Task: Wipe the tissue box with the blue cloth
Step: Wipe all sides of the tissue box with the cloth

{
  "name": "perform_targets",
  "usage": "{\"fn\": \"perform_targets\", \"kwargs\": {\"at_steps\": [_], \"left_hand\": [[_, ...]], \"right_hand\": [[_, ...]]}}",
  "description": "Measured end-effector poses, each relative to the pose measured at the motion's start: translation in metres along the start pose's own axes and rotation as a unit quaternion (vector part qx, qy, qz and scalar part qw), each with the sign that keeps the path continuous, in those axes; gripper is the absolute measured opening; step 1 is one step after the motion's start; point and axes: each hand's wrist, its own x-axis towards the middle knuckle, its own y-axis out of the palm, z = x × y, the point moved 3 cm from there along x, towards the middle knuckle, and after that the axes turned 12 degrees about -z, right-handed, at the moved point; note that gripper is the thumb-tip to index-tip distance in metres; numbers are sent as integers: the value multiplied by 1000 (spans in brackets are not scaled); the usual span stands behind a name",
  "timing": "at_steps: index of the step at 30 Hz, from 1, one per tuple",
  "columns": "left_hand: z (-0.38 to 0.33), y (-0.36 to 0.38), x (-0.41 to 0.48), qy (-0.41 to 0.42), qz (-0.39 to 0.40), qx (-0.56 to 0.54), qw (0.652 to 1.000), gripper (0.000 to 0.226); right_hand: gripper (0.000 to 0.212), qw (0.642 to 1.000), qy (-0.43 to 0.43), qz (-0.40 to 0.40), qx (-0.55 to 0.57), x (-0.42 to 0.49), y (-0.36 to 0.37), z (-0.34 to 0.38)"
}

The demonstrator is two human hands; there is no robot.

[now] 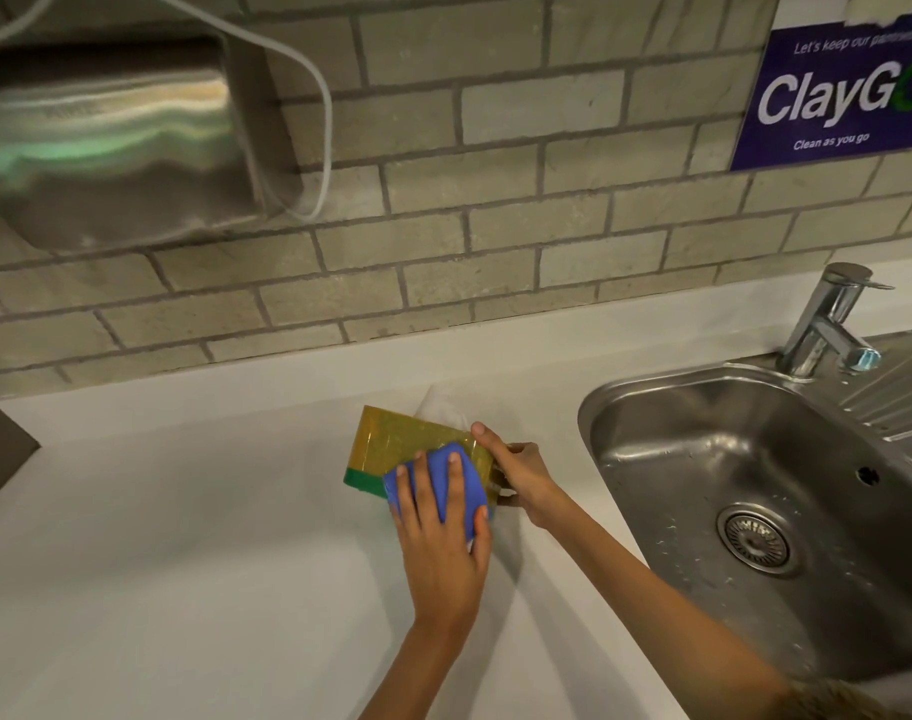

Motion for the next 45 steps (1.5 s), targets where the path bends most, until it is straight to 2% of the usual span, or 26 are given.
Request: {"fn": "perform_targets", "kwargs": {"at_steps": [3,5,7,10,13,17,19,21,24,27,29,34,37,42,45], "left_hand": [[-9,2,6,31,5,7,999,52],[-11,1,17,16,8,-15,1000,54],[-8,-1,30,-59,5,-59,997,57],[10,3,50,-184,-30,-128,974,53],[38,7,67,-250,-52,-134,958,52],[57,11,66,-366,-35,-145,919,52],[48,8,58,-389,-30,-160,907,52],[33,4,43,-373,-18,-181,910,53],[7,-1,12,-368,13,-239,898,57],[-3,-3,-6,-420,42,-313,851,63],[3,0,-1,-472,45,-334,815,67],[35,4,20,-536,55,-311,783,78],[41,5,23,-554,67,-300,774,70],[55,7,27,-606,48,-290,739,45],[62,8,29,-617,52,-300,726,39]], "right_hand": [[71,1000,2,1,-6,1,-2,0],[72,1000,5,-7,-3,1,-5,-1],[81,1000,2,-17,-3,1,-6,-1],[91,1000,-4,-20,2,-1,-4,-1],[94,1000,-7,-24,1,-1,-4,-1],[112,998,-34,-55,1,-5,3,-2],[115,996,-58,-73,1,-10,10,0],[117,993,-74,-87,14,-15,16,1],[105,986,-129,-100,22,-21,22,4],[92,980,-182,-84,9,-28,25,3],[87,983,-172,-65,24,-32,24,-1],[61,986,-153,-46,45,-37,23,-14],[55,986,-150,-42,51,-40,23,-19],[48,986,-158,-33,37,-50,25,-26],[38,985,-169,-31,28,-57,27,-31]]}}
